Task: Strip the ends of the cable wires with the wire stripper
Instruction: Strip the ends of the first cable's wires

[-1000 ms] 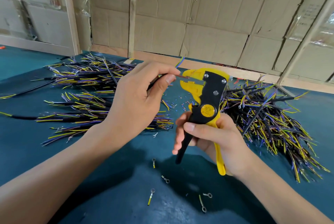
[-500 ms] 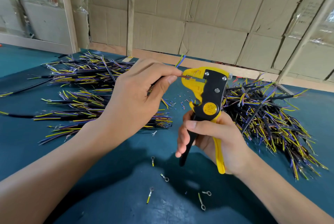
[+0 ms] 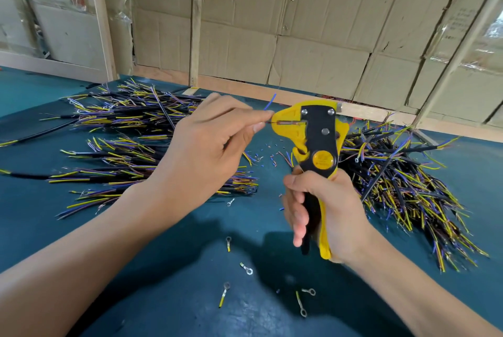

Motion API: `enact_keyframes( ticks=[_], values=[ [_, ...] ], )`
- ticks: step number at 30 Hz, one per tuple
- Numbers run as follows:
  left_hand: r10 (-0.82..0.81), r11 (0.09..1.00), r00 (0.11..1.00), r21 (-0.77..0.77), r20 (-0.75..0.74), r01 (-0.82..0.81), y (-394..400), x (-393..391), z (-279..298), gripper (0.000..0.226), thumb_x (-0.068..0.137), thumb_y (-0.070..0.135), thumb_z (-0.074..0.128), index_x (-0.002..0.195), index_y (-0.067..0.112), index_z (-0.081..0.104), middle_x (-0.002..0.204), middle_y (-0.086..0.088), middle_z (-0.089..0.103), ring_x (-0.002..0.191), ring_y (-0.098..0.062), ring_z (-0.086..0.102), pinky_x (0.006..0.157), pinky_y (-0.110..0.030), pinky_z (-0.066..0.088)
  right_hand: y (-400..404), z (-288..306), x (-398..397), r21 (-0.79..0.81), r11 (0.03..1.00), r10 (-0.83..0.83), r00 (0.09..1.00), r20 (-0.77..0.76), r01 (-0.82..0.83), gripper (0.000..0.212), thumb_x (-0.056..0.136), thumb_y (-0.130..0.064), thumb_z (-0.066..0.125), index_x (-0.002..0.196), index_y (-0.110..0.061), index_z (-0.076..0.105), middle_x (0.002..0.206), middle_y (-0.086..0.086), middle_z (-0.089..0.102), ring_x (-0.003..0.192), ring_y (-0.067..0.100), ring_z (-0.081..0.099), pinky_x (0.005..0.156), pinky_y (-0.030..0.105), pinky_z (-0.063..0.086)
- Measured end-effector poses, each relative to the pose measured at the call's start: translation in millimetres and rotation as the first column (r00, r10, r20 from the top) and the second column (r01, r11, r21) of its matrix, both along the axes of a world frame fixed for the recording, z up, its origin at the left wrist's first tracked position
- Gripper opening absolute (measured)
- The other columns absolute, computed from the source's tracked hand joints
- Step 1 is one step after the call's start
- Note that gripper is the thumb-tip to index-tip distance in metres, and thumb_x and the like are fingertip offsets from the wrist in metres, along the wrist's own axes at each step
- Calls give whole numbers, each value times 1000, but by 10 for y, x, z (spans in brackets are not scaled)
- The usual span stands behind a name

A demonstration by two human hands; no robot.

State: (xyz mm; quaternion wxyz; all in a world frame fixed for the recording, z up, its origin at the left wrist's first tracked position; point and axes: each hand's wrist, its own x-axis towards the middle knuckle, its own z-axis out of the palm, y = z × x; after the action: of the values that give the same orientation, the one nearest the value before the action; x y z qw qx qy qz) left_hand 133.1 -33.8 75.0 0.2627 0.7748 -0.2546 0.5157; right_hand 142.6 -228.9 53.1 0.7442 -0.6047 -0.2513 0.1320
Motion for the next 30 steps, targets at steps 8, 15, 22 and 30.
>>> enact_keyframes(
  ticks=[8,15,22,30],
  values=[
    [48,997,996,-62,-78,-53,63,-34,54,17,98,9,63,113,13,72,98,6,72,87,-19,60,85,-28,46,5,43,44,200,968,166,985,-48,-153,12,83,-16,62,78,-4,65,68,19,55,61,35,58,64,53,57],
    [-39,992,982,-125,-184,16,46,-62,71,15,101,15,56,114,13,63,96,22,66,102,-12,64,83,-13,42,-60,59,53,91,979,181,983,31,-184,7,86,-9,64,82,-4,64,70,19,59,62,36,62,68,56,53],
    [-63,987,962,-160,-265,20,38,-78,36,6,100,31,53,105,30,56,85,15,66,87,-13,64,74,-23,48,-27,48,15,51,968,245,970,4,-245,10,90,-6,59,85,1,64,71,18,60,62,32,62,65,51,58],
    [-22,994,969,-113,-246,-6,71,-84,61,6,103,33,44,104,38,48,77,27,55,67,4,50,63,-14,32,-38,52,14,70,951,303,952,-34,-300,15,84,-12,65,89,2,63,74,18,61,64,33,63,67,51,57]
  ],
)
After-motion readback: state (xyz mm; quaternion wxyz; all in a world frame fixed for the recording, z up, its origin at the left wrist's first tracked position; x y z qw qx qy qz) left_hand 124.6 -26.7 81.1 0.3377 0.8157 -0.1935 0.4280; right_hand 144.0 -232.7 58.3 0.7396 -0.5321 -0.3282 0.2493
